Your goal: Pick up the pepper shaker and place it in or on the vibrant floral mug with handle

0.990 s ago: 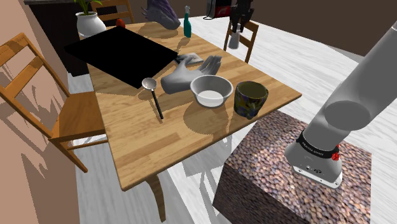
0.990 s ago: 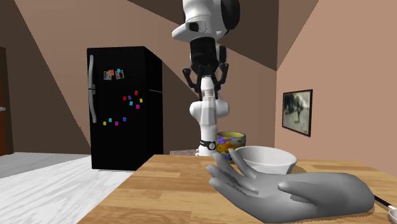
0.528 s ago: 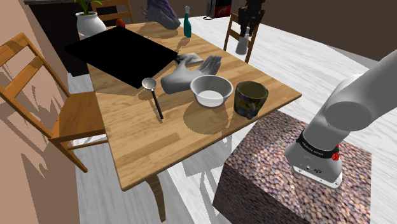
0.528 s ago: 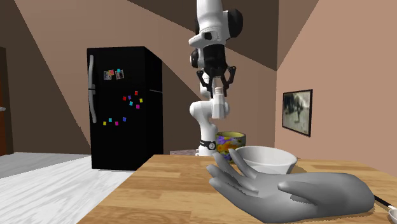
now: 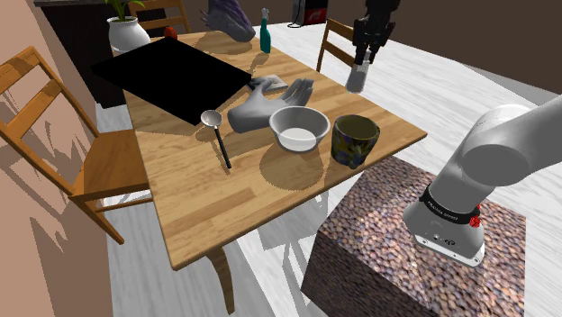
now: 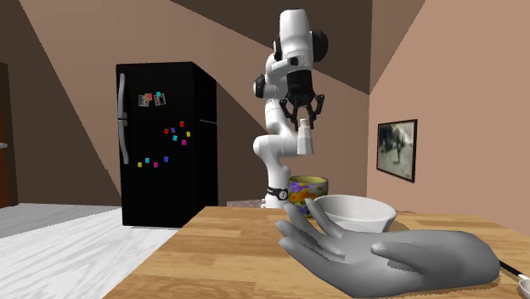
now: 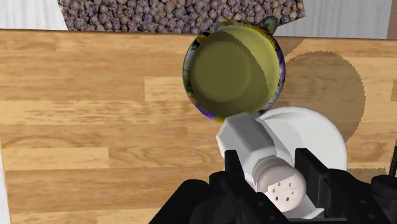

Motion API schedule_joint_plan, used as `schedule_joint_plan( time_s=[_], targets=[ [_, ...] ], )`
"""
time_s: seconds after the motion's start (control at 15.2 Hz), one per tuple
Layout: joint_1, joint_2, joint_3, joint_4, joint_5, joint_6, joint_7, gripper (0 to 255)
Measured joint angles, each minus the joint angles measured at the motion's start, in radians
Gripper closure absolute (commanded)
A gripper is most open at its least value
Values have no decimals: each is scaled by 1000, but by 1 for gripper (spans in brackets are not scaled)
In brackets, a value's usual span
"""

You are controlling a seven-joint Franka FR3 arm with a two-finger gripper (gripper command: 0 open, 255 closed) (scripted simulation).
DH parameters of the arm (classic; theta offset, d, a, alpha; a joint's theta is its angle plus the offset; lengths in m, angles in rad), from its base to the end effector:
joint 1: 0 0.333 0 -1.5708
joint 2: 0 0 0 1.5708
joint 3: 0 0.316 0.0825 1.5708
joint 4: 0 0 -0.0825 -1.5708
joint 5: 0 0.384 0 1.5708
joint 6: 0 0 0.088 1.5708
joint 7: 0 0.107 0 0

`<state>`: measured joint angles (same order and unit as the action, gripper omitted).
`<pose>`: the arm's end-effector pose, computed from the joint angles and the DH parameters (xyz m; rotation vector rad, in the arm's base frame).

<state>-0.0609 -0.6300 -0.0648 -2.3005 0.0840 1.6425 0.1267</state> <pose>0.3537 -0.0409 0.5715 -2.9967 0.3715 0.0453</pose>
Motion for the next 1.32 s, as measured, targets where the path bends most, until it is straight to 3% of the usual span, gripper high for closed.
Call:
schedule_joint_plan(
  time_s=[0.46, 1.32],
  targets=[
    [25, -205, 74, -131, 46, -64, 88, 255],
    [26, -240, 85, -323, 57, 92, 75, 255]
  ],
)
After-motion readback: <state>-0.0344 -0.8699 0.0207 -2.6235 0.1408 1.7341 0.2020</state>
